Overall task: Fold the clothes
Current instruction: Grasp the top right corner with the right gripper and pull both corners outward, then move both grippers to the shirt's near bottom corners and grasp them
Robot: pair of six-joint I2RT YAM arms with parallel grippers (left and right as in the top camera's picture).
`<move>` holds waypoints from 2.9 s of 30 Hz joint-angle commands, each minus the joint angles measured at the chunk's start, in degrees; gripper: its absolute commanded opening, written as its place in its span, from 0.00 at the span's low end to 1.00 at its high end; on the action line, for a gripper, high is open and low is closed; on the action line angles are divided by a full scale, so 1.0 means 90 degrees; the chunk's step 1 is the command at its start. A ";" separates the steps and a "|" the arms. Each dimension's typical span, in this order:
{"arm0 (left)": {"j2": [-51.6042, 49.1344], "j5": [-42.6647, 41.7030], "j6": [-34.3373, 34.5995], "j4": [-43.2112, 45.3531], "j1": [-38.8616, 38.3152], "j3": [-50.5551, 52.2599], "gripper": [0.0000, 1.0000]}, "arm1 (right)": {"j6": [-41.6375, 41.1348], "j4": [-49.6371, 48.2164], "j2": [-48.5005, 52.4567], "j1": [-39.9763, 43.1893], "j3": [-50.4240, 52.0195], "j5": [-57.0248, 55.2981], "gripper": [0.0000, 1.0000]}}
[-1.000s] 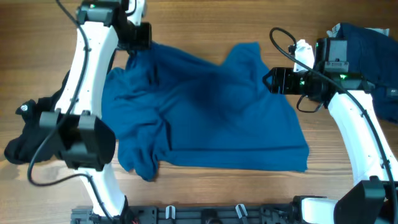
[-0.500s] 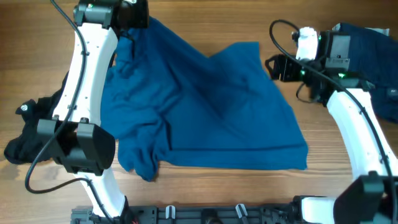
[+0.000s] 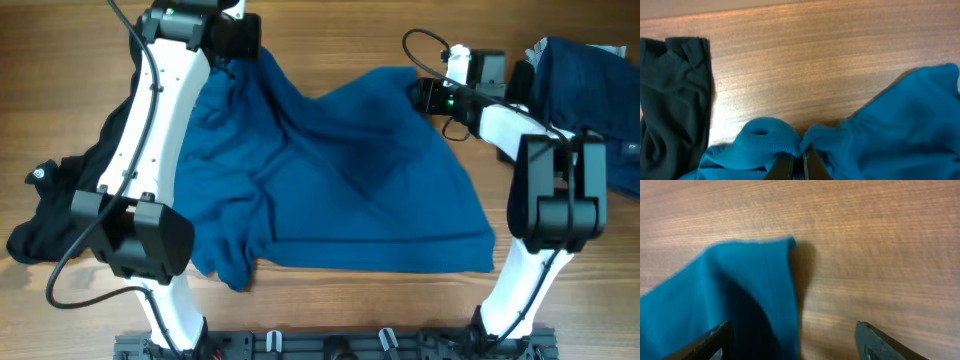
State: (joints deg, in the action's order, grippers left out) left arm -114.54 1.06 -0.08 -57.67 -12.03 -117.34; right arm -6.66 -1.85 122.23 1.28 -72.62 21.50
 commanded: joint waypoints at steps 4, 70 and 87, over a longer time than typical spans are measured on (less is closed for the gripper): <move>0.0046 0.0279 0.0063 -0.0231 -0.0010 -0.0083 0.04 | -0.0585 -0.1146 0.0801 -0.0124 -0.0165 0.0505 0.73; -0.1693 0.1605 -0.0100 0.3077 0.0641 -0.0085 1.00 | 0.0777 0.3424 0.0452 0.0826 -0.3898 -0.0891 1.00; 0.0330 0.0775 0.3524 -0.3638 0.0381 -0.0083 1.00 | -0.1464 0.9153 -0.2637 0.0806 -0.3750 -0.1467 0.99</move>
State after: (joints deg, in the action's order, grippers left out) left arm -114.67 8.03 22.35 -87.37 -8.84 -117.89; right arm -13.91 76.60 102.74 8.47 -106.83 13.37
